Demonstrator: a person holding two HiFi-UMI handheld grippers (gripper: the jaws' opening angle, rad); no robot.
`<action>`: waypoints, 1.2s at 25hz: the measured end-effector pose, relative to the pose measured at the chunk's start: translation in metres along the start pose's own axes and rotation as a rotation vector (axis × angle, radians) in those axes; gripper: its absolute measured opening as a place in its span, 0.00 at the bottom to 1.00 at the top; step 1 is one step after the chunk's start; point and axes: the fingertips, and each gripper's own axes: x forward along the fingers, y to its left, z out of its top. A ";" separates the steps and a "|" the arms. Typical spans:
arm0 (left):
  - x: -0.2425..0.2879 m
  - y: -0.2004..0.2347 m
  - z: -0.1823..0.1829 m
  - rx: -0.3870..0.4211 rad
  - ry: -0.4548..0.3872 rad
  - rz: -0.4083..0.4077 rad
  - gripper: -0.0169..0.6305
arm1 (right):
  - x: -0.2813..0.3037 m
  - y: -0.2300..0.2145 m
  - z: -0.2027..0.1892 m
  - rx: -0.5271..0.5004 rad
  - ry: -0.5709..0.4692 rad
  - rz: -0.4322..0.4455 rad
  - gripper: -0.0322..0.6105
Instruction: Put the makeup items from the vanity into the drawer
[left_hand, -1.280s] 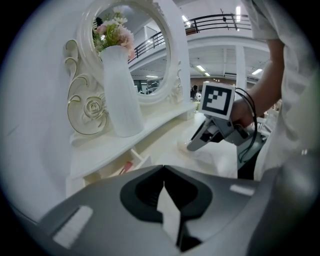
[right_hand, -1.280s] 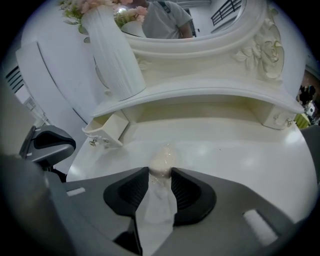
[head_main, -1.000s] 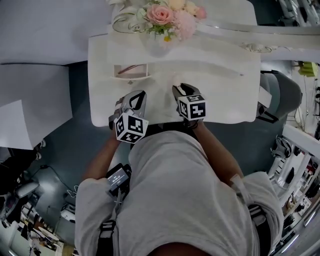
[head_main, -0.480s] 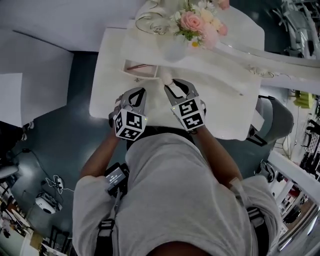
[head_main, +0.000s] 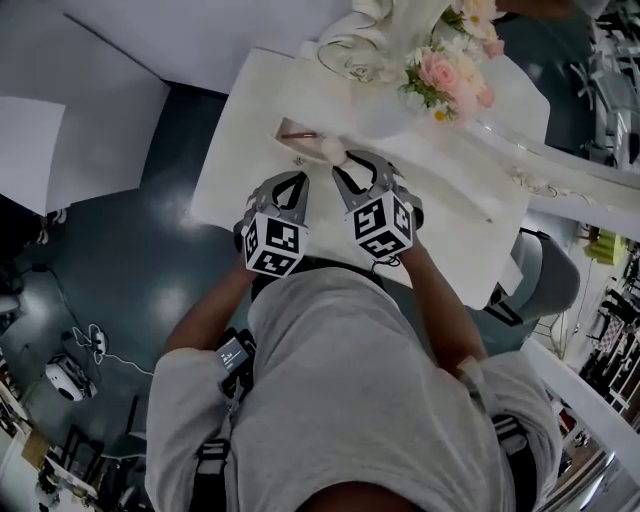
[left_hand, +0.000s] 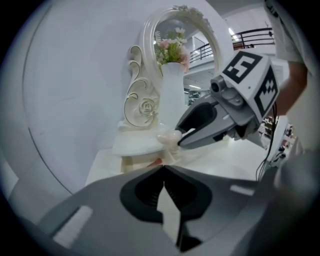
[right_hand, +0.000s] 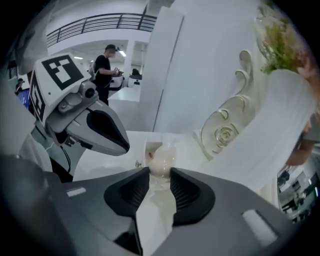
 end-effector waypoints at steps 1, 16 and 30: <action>0.000 0.001 0.000 -0.001 0.000 0.001 0.03 | 0.003 0.002 0.002 -0.037 0.008 0.006 0.26; 0.011 0.029 -0.017 -0.045 0.022 -0.019 0.03 | 0.044 0.010 0.000 -0.233 0.139 0.047 0.26; 0.017 0.035 -0.024 -0.055 0.025 -0.060 0.03 | 0.051 0.009 -0.012 -0.229 0.195 0.036 0.27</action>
